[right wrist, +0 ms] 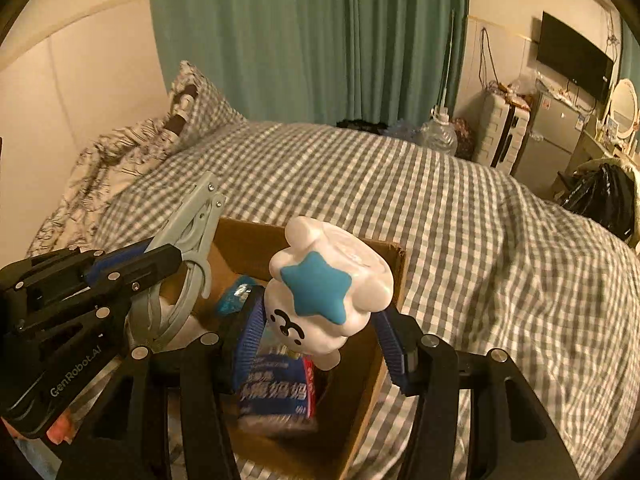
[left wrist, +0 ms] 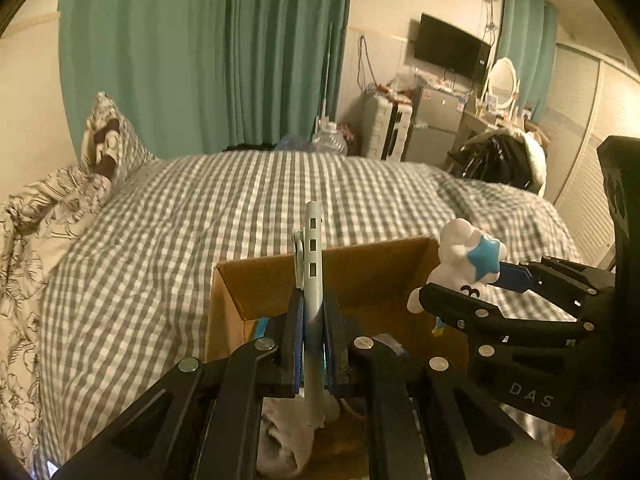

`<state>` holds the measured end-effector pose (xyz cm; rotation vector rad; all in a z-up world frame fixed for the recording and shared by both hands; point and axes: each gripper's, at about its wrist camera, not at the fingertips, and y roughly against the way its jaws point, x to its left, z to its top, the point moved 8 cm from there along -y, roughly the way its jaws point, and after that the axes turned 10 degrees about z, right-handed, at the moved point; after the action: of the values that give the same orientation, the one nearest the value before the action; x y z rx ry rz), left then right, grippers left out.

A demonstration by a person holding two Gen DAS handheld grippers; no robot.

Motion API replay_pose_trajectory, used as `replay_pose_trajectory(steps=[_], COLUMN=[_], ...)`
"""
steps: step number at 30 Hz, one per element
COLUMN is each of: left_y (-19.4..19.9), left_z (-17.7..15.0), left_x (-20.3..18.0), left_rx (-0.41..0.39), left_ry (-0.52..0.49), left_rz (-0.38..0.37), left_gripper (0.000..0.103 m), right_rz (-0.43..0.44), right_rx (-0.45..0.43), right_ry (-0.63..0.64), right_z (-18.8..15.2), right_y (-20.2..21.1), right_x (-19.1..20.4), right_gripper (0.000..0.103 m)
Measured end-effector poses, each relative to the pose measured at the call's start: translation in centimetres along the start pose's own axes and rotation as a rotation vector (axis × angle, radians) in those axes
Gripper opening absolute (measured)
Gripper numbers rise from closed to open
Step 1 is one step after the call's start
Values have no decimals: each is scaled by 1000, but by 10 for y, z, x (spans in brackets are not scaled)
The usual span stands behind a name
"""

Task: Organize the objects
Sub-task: 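Carry the clip and figurine into the box while both tools open to release, then grasp the toothpaste tube with the left tool while the right tool grasps the floral tissue pack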

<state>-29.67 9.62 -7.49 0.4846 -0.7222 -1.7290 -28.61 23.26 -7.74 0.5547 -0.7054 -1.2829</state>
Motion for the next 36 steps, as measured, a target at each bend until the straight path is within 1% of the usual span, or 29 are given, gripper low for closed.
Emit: replay_pose_trajectory(steps=[4, 7, 8, 9, 10, 11, 12, 13, 15, 17, 18, 19, 24, 28, 32, 36], left_y=[-16, -12, -10, -8, -4, 1, 8, 14, 32, 48, 55, 67, 110, 138, 155, 152], left_z=[-5, -4, -4, -2, -1, 0, 0, 1, 4, 4, 3, 2, -7, -20, -47, -83], left_x=[0, 0, 1, 2, 3, 4, 6, 8, 13, 15, 17, 20, 28, 28, 24, 19], left_rx=[23, 14, 12, 12, 12, 10, 3, -6, -34, -46, -53, -67, -102, -123, -127, -98], left_ry=[5, 7, 10, 12, 16, 21, 27, 30, 29, 17, 15, 15, 16, -13, -40, -48], left_rz=[-7, -3, 3, 6, 8, 14, 23, 31, 52, 71, 82, 96, 107, 135, 147, 138], left_gripper=[9, 11, 12, 16, 26, 33, 50, 62, 64, 70, 78, 83, 92, 94, 94, 94], right_rz=[11, 19, 16, 10, 3, -3, -6, -8, -12, -17, -24, -30, -51, -69, -83, -80], right_rx=[-4, -19, -31, -45, -58, -72, -85, -98, -126, -146, -156, -164, -203, -221, -227, -209], right_ry=[-33, -49, -49, -47, -45, -43, -41, -39, -33, -16, -2, 11, 52, 66, 72, 66], right_z=[-2, -4, -4, -2, -1, 1, 3, 5, 8, 9, 8, 6, -5, -19, -40, -67], right_y=[-16, -12, -8, -1, 7, 16, 23, 32, 53, 72, 83, 93, 140, 169, 184, 183], right_x=[-12, -16, -17, -16, -17, -16, -16, -16, -13, -8, -3, 0, 18, 30, 40, 44], right_gripper=[54, 65, 66, 66, 68, 69, 70, 71, 73, 76, 77, 79, 86, 88, 90, 90])
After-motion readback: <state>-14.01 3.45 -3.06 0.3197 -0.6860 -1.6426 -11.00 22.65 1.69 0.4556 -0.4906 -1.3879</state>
